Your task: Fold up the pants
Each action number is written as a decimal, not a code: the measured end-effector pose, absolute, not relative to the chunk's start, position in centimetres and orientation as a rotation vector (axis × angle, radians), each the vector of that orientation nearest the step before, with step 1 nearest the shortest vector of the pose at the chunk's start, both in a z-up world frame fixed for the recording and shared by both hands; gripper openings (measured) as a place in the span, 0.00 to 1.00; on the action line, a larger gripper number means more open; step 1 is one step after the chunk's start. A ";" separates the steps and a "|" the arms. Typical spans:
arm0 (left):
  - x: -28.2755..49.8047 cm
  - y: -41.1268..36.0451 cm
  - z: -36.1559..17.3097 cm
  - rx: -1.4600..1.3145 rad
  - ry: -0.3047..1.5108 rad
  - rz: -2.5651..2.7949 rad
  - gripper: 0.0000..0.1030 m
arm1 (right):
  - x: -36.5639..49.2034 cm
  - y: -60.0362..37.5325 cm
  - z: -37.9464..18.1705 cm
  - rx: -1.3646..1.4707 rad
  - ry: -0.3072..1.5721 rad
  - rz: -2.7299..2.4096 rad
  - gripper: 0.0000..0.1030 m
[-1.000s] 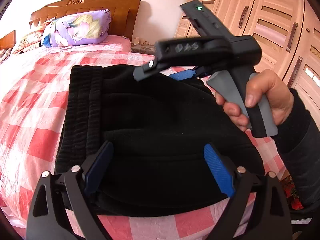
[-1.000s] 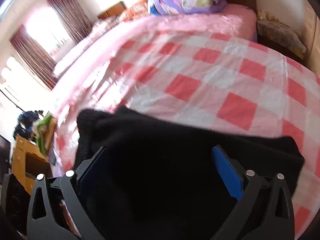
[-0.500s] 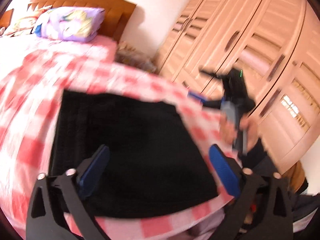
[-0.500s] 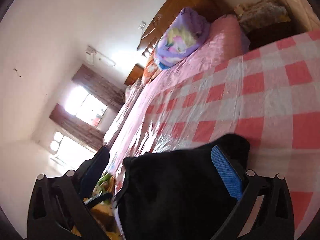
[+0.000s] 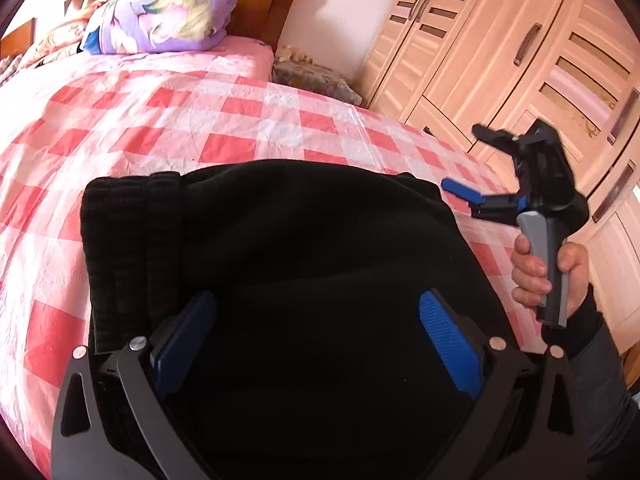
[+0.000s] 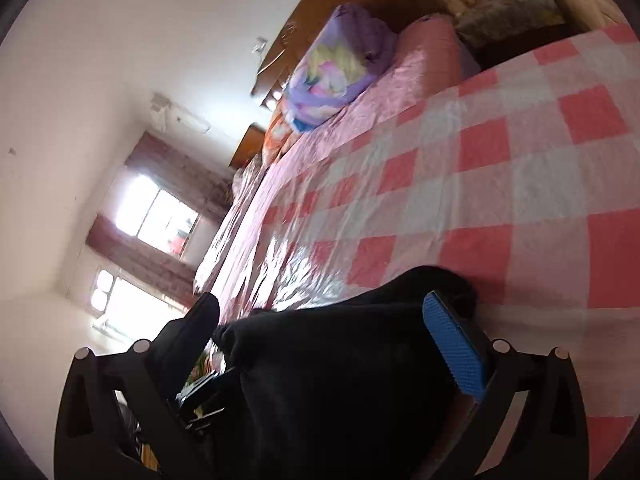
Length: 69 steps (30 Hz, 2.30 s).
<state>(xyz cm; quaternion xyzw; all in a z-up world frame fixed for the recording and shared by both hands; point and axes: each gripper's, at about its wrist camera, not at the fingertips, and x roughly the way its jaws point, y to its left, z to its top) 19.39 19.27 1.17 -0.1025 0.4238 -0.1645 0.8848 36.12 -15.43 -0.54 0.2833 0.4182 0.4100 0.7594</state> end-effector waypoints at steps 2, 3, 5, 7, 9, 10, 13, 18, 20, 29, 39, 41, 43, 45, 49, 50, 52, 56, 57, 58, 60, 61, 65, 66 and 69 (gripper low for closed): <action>19.3 19.1 1.1 -0.200 0.881 -0.332 0.98 | 35.4 -13.1 -0.2 0.504 0.921 0.911 0.96; 19.5 19.0 1.0 -0.196 0.881 -0.329 0.98 | 35.4 -12.2 -0.7 0.460 0.944 0.893 0.96; 19.4 19.0 0.9 -0.197 0.876 -0.336 0.98 | 36.1 -11.5 -2.4 0.443 0.989 0.865 0.95; 19.4 19.0 1.1 -0.202 0.871 -0.353 0.98 | 36.6 -12.9 -2.4 0.542 0.954 0.848 0.95; 19.3 19.4 1.1 -0.219 0.863 -0.367 0.98 | 36.0 -13.8 -0.7 0.566 0.914 0.751 0.96; 19.1 19.6 1.2 -0.229 0.854 -0.372 0.98 | 35.1 -14.0 0.4 0.527 0.881 0.700 0.96; 17.5 19.6 2.1 -0.222 0.836 -0.329 0.98 | 32.6 -13.0 2.1 0.437 0.844 0.790 0.96; 15.2 19.6 2.2 -0.190 0.790 -0.276 0.98 | 32.8 -10.0 -2.6 0.244 1.027 0.712 0.96; 15.2 19.4 1.9 -0.160 0.795 -0.269 0.98 | 33.9 -10.9 -2.5 0.393 1.021 0.718 0.96; 15.1 20.6 1.4 -0.222 0.773 -0.301 0.98 | 33.4 -12.6 -3.0 0.401 1.023 0.655 0.96; 14.5 19.1 0.7 -0.054 0.749 -0.271 0.98 | 34.7 -13.5 0.4 0.447 0.914 0.610 0.96; 14.4 18.9 0.5 -0.037 0.732 -0.266 0.98 | 32.4 -11.5 1.6 0.435 0.914 0.759 0.96; 14.4 18.6 0.4 -0.026 0.719 -0.246 0.99 | 31.7 -9.1 1.0 0.390 0.994 0.835 0.96; 14.3 18.3 0.4 -0.015 0.720 -0.230 0.99 | 33.4 -7.3 -0.6 0.301 1.064 0.757 0.96; 14.1 18.4 0.8 -0.008 0.746 -0.241 0.99 | 34.4 -9.2 0.6 0.442 1.038 0.710 0.96; 13.9 18.6 1.0 -0.012 0.749 -0.235 0.99 | 33.4 -9.8 2.2 0.453 0.989 0.720 0.96; 12.9 18.8 1.8 -0.012 0.745 -0.194 0.99 | 31.0 -10.7 4.3 0.465 0.931 0.786 0.96; 10.1 19.6 3.1 -0.056 0.687 -0.209 0.99 | 21.3 -12.6 5.9 0.335 0.810 0.779 0.96; 9.7 19.7 3.1 -0.052 0.686 -0.200 0.99 | 19.3 -12.4 6.0 0.253 0.770 0.716 0.96; 9.5 19.8 2.9 -0.037 0.690 -0.183 0.99 | 17.2 -12.2 5.6 0.137 0.723 0.634 0.96; 9.4 19.9 2.0 0.008 0.701 -0.144 0.99 | 13.9 -11.2 3.2 -0.101 0.686 0.511 0.96; 9.6 20.0 1.7 0.017 0.709 -0.134 0.99 | 13.1 -10.5 1.2 -0.194 0.730 0.496 0.96; 10.1 21.2 1.1 -0.051 0.711 -0.136 0.99 | 11.9 -11.5 -0.9 -0.191 0.686 0.502 0.96; 10.4 21.4 1.1 -0.070 0.730 -0.129 0.99 | 11.9 -11.7 -0.1 -0.198 0.702 0.489 0.96; 9.5 21.4 2.2 -0.095 0.719 -0.106 0.99 | 10.2 -11.5 1.7 -0.257 0.618 0.501 0.96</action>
